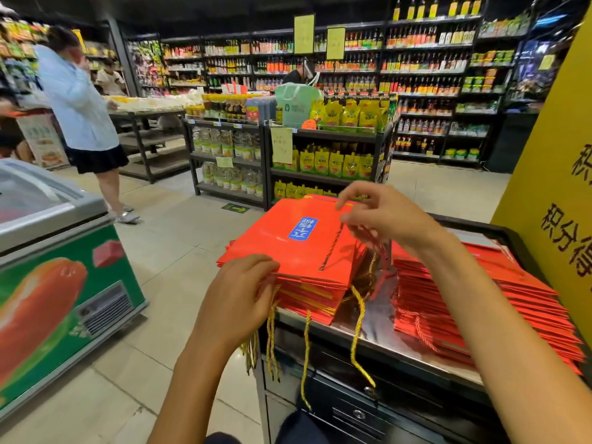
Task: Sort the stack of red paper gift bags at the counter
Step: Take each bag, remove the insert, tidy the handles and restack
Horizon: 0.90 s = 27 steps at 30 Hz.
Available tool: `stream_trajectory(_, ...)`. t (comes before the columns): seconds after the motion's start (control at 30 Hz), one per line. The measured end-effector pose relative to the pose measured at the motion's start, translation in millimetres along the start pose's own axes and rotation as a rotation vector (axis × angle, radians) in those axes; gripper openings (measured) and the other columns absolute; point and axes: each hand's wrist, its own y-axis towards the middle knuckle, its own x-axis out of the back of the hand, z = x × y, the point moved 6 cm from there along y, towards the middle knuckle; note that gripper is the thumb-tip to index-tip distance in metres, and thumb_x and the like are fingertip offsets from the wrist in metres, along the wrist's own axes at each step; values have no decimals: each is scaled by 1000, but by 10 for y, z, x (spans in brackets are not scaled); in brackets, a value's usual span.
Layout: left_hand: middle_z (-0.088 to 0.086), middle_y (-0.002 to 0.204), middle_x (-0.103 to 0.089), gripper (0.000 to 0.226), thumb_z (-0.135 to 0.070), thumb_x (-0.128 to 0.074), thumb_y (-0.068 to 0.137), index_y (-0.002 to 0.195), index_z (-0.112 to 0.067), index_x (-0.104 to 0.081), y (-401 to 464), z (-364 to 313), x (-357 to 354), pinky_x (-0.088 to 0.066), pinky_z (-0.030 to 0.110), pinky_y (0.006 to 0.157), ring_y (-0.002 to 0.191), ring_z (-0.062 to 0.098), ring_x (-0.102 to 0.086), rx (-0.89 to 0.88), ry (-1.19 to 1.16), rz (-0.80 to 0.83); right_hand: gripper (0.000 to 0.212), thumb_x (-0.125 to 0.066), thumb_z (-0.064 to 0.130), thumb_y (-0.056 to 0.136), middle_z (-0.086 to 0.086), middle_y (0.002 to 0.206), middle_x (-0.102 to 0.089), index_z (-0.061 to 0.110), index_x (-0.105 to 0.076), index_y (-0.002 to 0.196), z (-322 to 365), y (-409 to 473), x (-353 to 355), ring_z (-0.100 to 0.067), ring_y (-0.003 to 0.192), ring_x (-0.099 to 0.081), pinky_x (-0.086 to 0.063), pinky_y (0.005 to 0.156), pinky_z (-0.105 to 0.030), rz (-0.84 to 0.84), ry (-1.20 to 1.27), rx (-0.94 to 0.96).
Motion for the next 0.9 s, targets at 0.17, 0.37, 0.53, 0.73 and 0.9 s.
stream_trajectory(0.17,3,118,-67,38,-24,-51,93,122,-20,-75,-140,-25,10,-49,30,86,107,21,-60,-41,-16,-57,27,-68,5,91,-26,107,-74,4,-68,118,101,301,-312,-23,65,-73,-30,35,-17,186,404,-149)
stream_trajectory(0.37,4,115,-69,37,-22,-47,97,121,-14,-74,-236,-54,28,-57,39,86,107,26,-65,-99,-46,-111,28,-58,3,96,-21,115,-74,1,-69,122,-152,570,-690,-32,92,-76,-31,35,-17,196,306,-305)
stream_trajectory(0.53,4,126,-69,28,1,-69,92,120,-7,-72,-330,31,91,-45,38,111,132,26,-56,-50,-48,-244,23,-65,-3,92,-16,93,-77,7,-76,109,-224,627,-779,-25,80,-73,-41,47,-24,160,4,-209)
stream_trajectory(0.73,1,129,-59,28,-14,-67,98,125,-12,-68,-328,274,311,-33,9,107,124,18,-54,227,-138,-374,29,-76,10,85,-4,77,-65,32,-79,104,135,560,-797,-23,67,-60,-47,60,-32,337,-515,196)
stream_trajectory(0.9,-7,132,-58,29,-20,-68,97,126,-17,-70,-269,390,285,-34,4,104,121,7,-55,324,-262,-317,43,-77,5,83,-2,107,-58,39,-77,110,166,356,-810,-15,96,-58,-45,78,-18,713,-546,218)
